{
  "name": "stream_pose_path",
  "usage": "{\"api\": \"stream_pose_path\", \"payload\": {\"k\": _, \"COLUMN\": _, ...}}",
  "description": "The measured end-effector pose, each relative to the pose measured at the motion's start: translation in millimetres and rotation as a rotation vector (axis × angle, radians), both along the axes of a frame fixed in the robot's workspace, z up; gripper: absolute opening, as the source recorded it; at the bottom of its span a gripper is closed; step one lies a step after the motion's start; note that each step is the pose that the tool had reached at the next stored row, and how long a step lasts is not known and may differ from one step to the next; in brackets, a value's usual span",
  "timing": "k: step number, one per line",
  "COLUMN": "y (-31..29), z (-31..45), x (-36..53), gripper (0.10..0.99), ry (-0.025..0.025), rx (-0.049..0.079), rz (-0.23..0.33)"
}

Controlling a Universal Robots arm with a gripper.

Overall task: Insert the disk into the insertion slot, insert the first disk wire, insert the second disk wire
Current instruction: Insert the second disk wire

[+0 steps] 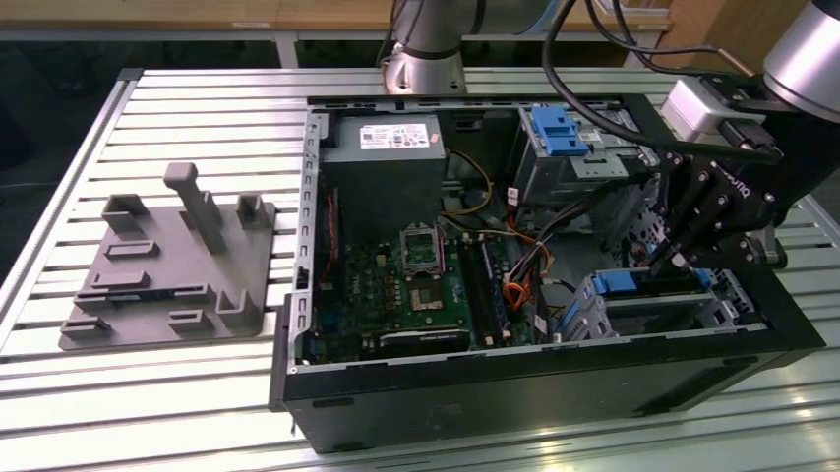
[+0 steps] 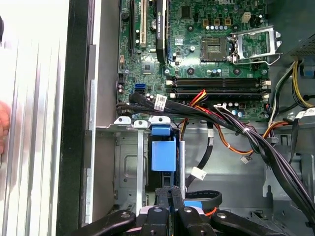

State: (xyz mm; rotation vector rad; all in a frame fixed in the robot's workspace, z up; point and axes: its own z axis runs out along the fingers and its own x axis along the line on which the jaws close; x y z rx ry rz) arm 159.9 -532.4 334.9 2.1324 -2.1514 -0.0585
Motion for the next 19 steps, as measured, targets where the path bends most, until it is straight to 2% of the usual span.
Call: {"api": "stream_pose_path", "payload": {"k": 19, "y": -0.1, "z": -2.6, "x": 1.2, "gripper": 0.145, "ry": 0.0037, "rx": 0.000, "rz": 0.002}}
